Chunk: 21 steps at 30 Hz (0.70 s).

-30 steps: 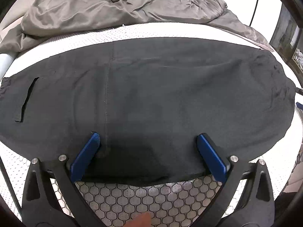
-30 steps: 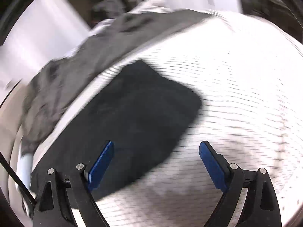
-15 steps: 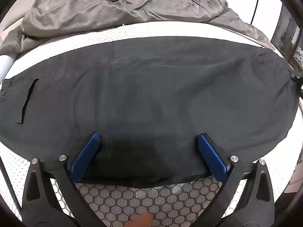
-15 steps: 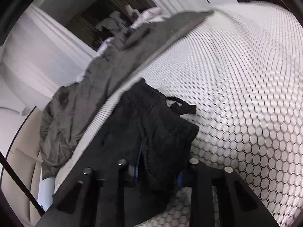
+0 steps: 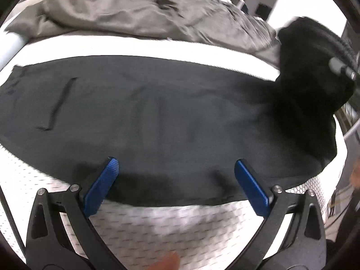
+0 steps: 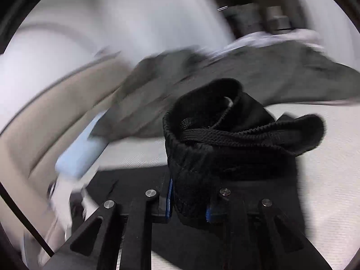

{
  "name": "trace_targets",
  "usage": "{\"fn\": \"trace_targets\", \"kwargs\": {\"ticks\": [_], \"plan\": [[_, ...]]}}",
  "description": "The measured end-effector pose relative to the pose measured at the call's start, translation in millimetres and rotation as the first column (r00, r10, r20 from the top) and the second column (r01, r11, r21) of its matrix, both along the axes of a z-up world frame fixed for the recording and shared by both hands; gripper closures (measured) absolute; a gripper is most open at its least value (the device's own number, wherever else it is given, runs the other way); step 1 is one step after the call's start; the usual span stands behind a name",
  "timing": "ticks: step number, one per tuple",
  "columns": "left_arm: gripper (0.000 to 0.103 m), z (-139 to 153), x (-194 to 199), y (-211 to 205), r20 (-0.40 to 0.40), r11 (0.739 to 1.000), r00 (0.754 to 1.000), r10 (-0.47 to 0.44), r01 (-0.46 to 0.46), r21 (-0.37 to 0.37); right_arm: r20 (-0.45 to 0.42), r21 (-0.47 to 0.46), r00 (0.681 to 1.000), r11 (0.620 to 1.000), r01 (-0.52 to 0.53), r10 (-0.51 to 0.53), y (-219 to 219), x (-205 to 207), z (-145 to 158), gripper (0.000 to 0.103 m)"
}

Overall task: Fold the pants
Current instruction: 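Carry the waistband with the right tool over the legs and lay it down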

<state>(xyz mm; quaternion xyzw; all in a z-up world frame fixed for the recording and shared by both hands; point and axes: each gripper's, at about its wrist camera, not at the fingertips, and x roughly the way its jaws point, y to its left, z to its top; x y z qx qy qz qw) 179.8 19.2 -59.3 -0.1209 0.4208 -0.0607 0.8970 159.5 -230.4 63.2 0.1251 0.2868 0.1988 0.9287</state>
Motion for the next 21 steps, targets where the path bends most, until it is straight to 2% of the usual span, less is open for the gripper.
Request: {"fn": "trace_targets", "kwargs": {"ticks": [1,2,4,5,7,11,16,17,18,20,21], "plan": [[0.001,0.2,-0.4,10.3,0.004,1.000,1.000,0.017,-0.017,-0.014,-0.018,-0.009,0.998,0.998,-0.067,0.066,26.6,7.3,-7.1,0.072],[0.001,-0.2,-2.3,23.2,0.010,0.999,0.999,0.042,-0.041,-0.032,-0.068,-0.012,0.985,0.987,-0.162,0.161,58.6,15.2,-20.8,0.055],[0.001,-1.3,-5.0,41.0,0.017,0.995,0.997,0.073,-0.072,-0.069,-0.149,-0.028,0.953,0.962,-0.272,0.265,97.1,24.1,-41.7,0.048],[0.001,-1.5,-5.7,47.1,0.016,0.994,0.997,0.078,-0.077,-0.083,-0.166,-0.053,0.946,0.956,-0.289,0.277,107.6,26.5,-48.1,0.048],[0.001,0.3,-8.0,56.3,0.022,0.990,0.996,0.083,-0.079,-0.116,-0.169,-0.104,0.951,0.955,-0.278,0.258,111.7,25.2,-49.0,0.046],[0.001,7.9,-7.3,62.1,0.039,0.982,0.995,0.093,-0.085,-0.167,-0.137,-0.118,0.982,0.982,-0.149,0.132,77.3,18.1,-45.3,0.024],[0.002,11.7,-6.2,51.0,0.046,0.981,0.994,0.103,-0.094,-0.172,-0.203,-0.127,0.979,0.992,-0.014,-0.012,24.0,29.8,-65.2,0.024],[0.007,11.8,-7.7,46.4,0.045,0.981,0.994,0.102,-0.093,-0.169,-0.216,-0.136,0.976,0.991,0.006,-0.036,11.4,28.4,-71.4,0.024],[0.014,12.6,-5.8,40.4,0.044,0.984,0.994,0.096,-0.088,-0.155,-0.224,-0.141,0.973,0.990,0.016,-0.048,1.9,26.8,-73.6,0.024],[0.018,17.8,-9.0,29.9,0.067,0.991,0.993,0.101,-0.095,-0.098,-0.248,-0.165,0.966,0.986,0.035,-0.075,-11.0,25.0,-81.0,0.024],[0.018,22.3,-10.6,23.7,0.111,0.994,0.989,0.100,-0.093,-0.060,-0.258,-0.189,0.962,0.981,0.042,-0.091,-14.8,24.3,-84.9,0.024]]}}
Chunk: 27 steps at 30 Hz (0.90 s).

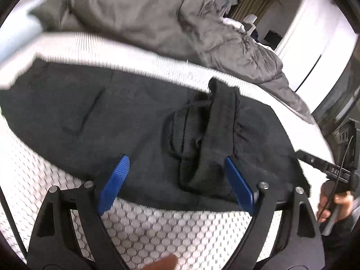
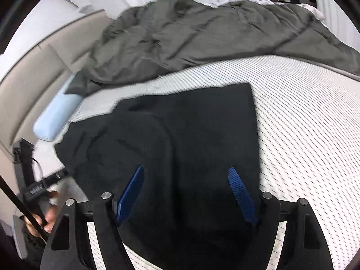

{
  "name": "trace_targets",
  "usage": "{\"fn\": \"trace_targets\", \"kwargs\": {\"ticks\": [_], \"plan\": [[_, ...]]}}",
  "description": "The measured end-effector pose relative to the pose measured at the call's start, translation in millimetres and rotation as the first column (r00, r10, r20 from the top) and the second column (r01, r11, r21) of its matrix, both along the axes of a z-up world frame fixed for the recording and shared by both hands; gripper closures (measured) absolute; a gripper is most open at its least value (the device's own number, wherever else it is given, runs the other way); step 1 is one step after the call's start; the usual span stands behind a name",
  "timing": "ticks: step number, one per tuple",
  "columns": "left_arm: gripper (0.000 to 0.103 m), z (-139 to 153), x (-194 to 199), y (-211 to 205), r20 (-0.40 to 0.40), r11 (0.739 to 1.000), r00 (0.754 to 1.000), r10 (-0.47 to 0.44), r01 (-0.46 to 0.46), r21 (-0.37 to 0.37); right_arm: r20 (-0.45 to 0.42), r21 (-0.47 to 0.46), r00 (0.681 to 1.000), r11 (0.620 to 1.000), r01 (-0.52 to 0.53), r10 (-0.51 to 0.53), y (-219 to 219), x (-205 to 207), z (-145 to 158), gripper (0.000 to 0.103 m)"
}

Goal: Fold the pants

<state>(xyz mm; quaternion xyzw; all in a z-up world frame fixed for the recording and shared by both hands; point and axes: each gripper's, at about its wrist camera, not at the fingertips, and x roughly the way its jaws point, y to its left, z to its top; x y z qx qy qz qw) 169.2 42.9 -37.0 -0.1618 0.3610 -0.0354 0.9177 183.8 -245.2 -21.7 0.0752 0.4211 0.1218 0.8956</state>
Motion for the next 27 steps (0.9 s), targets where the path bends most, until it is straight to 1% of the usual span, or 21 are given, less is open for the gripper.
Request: {"fn": "trace_targets", "kwargs": {"ticks": [1,2,3,5,6,7,8,9,10,12,15,16,18,20,21,22,23,24,25,26,27], "plan": [[0.018,5.1,-2.3,-10.2,0.047,0.998,0.999,-0.003,0.000,0.065,-0.009,-0.027,1.000,1.000,0.008,-0.008,-1.7,1.0,-5.4,0.024],[0.018,7.1,-3.2,-15.3,0.056,0.995,0.998,-0.005,-0.001,0.100,-0.017,-0.071,1.000,0.997,0.018,-0.019,-4.0,-0.9,-11.3,0.024],[0.018,6.8,-1.7,-23.8,0.044,0.989,0.999,-0.013,0.007,0.150,-0.025,-0.107,0.999,0.994,0.022,-0.025,-5.7,-2.8,-16.9,0.024],[0.018,-4.1,7.6,-41.6,-0.049,0.966,0.997,-0.061,0.072,0.248,-0.051,-0.144,0.999,0.990,0.002,-0.009,-11.5,-10.2,-26.7,0.024],[0.018,-14.4,12.2,-50.0,-0.121,0.943,0.990,-0.072,0.107,0.315,-0.067,-0.150,0.998,0.989,-0.015,0.005,-15.0,-13.3,-31.7,0.024],[0.018,-18.7,13.2,-52.3,-0.145,0.932,0.987,-0.070,0.116,0.343,-0.079,-0.160,0.997,0.987,-0.025,0.012,-18.7,-15.7,-35.5,0.024],[0.016,-20.0,14.1,-52.4,-0.154,0.930,0.986,-0.068,0.119,0.349,-0.091,-0.173,0.996,0.984,-0.031,0.016,-28.8,-23.8,-37.9,0.024],[0.012,-20.1,14.2,-49.8,-0.157,0.934,0.986,-0.056,0.107,0.341,-0.096,-0.172,0.995,0.985,-0.036,0.019,-34.7,-27.4,-38.8,0.024],[0.011,-18.6,14.6,-46.6,-0.164,0.937,0.986,-0.030,0.085,0.340,-0.096,-0.158,0.995,0.987,-0.037,0.022,-42.6,-30.9,-40.1,0.024],[0.011,-10.7,14.4,-41.3,-0.163,0.948,0.987,-0.004,0.056,0.314,-0.104,-0.122,0.994,0.992,-0.031,0.019,-60.2,-38.8,-40.3,0.024],[0.013,9.7,10.2,-42.9,-0.091,0.966,0.996,0.014,0.010,0.260,-0.084,-0.042,0.996,0.999,-0.010,0.007,-89.3,-54.2,-32.0,0.024],[0.013,19.9,10.1,-48.8,-0.058,0.976,0.998,-0.008,0.021,0.219,-0.076,-0.010,0.997,1.000,0.015,-0.016,-99.7,-58.7,-27.9,0.024],[0.012,32.6,15.6,-66.5,-0.023,0.987,0.998,-0.056,0.058,0.147,-0.056,0.079,0.997,0.995,0.064,-0.060,-118.7,-67.0,-21.5,0.025],[0.012,39.6,35.4,-96.7,-0.031,0.987,0.992,-0.122,0.125,0.101,-0.056,0.191,0.997,0.980,0.059,-0.049,-128.1,-72.3,-19.0,0.033],[0.012,40.4,49.6,-122.5,-0.044,0.980,0.982,-0.184,0.187,0.074,-0.058,0.234,0.998,0.971,0.043,-0.030,-127.5,-73.0,-19.9,0.033],[0.012,40.0,58.5,-139.2,-0.050,0.973,0.973,-0.223,0.226,0.053,-0.061,0.264,0.998,0.964,0.022,-0.006,-124.7,-72.8,-21.7,0.033],[0.012,37.7,69.1,-160.7,-0.053,0.959,0.958,-0.283,0.283,0.002,-0.067,0.285,0.998,0.959,0.001,0.019,-120.3,-72.6,-25.0,0.033],[0.012,34.5,76.5,-175.6,-0.058,0.947,0.946,-0.320,0.318,-0.039,-0.075,0.295,0.997,0.955,-0.011,0.034,-115.9,-72.1,-28.2,0.033],[0.012,29.1,84.6,-194.0,-0.077,0.931,0.929,-0.361,0.354,-0.088,-0.092,0.299,0.995,0.954,-0.017,0.047,-109.8,-70.4,-33.9,0.038],[0.013,22.9,90.0,-211.1,-0.112,0.916,0.912,-0.395,0.383,-0.117,-0.107,0.298,0.993,0.954,-0.020,0.054,-104.2,-68.4,-38.0,0.047],[0.013,14.8,96.8,-228.7,-0.159,0.906,0.894,-0.419,0.401,-0.136,-0.120,0.295,0.991,0.955,-0.024,0.062,-99.2,-66.4,-42.4,0.052]]}}
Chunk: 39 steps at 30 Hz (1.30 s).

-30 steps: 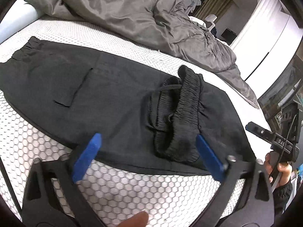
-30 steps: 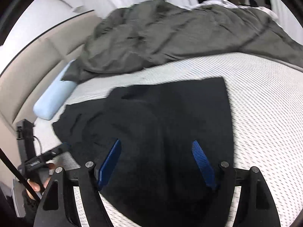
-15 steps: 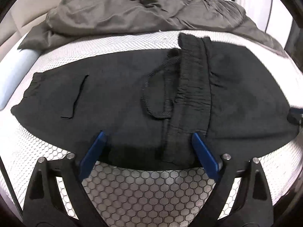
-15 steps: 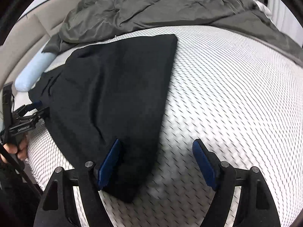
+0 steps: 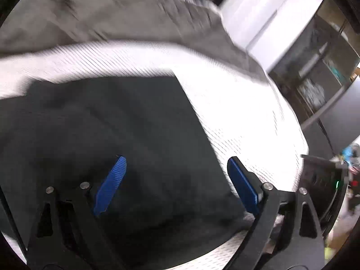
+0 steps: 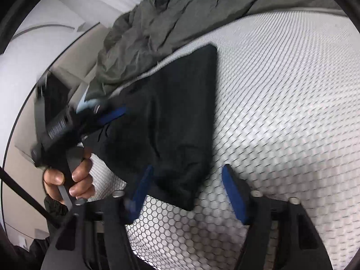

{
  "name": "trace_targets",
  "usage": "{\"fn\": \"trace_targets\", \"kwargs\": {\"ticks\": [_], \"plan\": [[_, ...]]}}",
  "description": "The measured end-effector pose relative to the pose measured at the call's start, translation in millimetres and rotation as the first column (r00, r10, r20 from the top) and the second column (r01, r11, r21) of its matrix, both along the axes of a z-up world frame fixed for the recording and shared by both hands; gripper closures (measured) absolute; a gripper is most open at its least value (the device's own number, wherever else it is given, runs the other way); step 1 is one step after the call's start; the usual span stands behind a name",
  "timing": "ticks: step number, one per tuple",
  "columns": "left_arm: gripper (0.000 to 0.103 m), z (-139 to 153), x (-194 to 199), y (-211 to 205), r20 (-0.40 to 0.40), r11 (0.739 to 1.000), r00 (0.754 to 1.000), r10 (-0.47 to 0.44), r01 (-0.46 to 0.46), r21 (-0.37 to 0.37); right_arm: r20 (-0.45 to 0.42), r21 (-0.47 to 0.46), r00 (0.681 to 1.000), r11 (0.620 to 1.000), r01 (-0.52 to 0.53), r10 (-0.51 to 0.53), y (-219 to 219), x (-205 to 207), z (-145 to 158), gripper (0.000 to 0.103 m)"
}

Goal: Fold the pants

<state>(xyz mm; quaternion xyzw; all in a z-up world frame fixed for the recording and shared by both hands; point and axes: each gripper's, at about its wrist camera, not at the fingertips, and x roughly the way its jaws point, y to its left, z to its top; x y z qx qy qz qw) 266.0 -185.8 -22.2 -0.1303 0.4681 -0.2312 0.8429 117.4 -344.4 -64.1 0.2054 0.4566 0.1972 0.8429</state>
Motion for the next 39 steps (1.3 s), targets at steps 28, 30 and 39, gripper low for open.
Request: {"fn": "trace_targets", "kwargs": {"ticks": [28,30,39], "plan": [[0.014,-42.2,-60.9,-22.3,0.164,0.920,0.986,0.038,-0.098,0.379,0.099,-0.094,0.986,0.985,0.143,-0.133,-12.7,-9.7,-0.2,0.052],[0.014,-55.3,-77.6,-15.2,0.199,0.902,0.980,0.010,-0.095,0.421,0.104,-0.258,0.988,0.957,0.134,-0.110,5.1,-5.4,-3.8,0.062],[0.013,-13.1,-108.9,40.5,0.246,0.931,0.969,0.001,-0.091,0.353,0.183,-0.311,0.974,0.932,0.185,-0.133,31.1,11.0,17.1,0.062]]}}
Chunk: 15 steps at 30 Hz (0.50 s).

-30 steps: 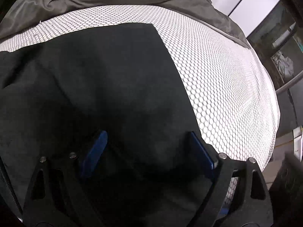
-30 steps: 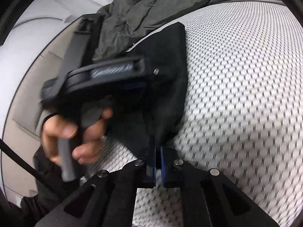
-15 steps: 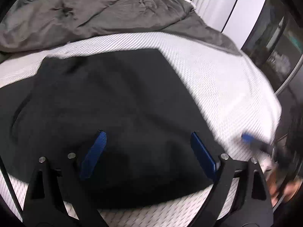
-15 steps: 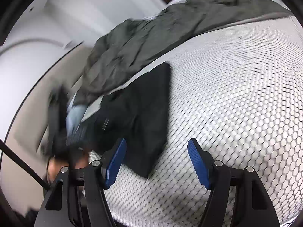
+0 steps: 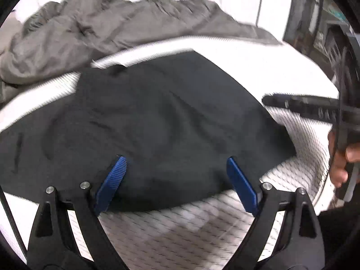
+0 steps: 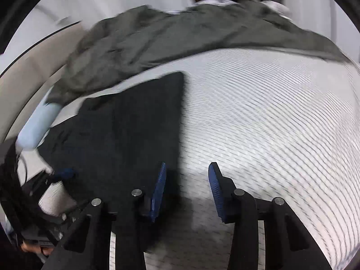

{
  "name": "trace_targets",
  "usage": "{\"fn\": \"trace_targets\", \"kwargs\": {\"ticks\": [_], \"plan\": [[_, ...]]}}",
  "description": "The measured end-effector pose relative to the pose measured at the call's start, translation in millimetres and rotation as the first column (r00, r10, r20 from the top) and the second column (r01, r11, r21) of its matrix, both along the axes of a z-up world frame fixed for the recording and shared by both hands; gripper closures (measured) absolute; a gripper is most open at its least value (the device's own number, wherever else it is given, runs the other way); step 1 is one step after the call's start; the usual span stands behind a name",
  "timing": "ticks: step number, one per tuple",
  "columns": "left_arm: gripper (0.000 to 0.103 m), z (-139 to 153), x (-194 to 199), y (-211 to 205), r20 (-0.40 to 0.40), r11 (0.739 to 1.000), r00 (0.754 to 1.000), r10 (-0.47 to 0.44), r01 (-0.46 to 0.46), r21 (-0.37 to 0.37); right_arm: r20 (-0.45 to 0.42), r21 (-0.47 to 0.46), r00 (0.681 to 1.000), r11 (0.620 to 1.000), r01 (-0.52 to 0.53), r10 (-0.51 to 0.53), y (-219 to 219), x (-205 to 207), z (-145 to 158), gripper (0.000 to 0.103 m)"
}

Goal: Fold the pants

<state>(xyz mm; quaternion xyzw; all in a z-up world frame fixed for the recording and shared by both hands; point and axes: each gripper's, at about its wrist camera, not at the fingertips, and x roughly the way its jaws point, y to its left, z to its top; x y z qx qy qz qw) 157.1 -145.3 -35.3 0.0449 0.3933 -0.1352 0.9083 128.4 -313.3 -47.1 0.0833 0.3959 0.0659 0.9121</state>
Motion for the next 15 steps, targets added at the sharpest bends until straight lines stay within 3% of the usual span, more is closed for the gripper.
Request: {"fn": "trace_targets", "kwargs": {"ticks": [3,7,8,11,15], "plan": [[0.013,2.3,27.9,30.3,0.004,0.997,0.997,0.081,-0.081,0.002,0.009,-0.035,0.994,0.994,-0.107,0.107,39.5,17.3,5.0,0.062],[0.012,-27.8,63.6,64.0,-0.121,0.990,0.983,0.141,-0.140,0.017,-0.065,-0.072,0.957,0.956,-0.286,0.281,98.3,45.7,-17.6,0.064],[0.010,-29.8,65.5,69.2,-0.126,0.989,0.981,0.148,-0.148,0.012,-0.095,-0.135,0.950,0.942,-0.308,0.297,114.8,53.2,-30.8,0.069],[0.005,-30.5,68.8,88.4,-0.159,0.984,0.973,0.165,-0.172,-0.034,-0.083,-0.330,0.965,0.907,-0.263,0.249,115.8,55.5,-41.4,0.069],[0.004,-32.5,66.7,98.9,-0.186,0.980,0.968,0.172,-0.186,-0.065,-0.043,-0.345,0.994,0.932,-0.112,0.103,77.1,51.8,-33.5,0.069]]}}
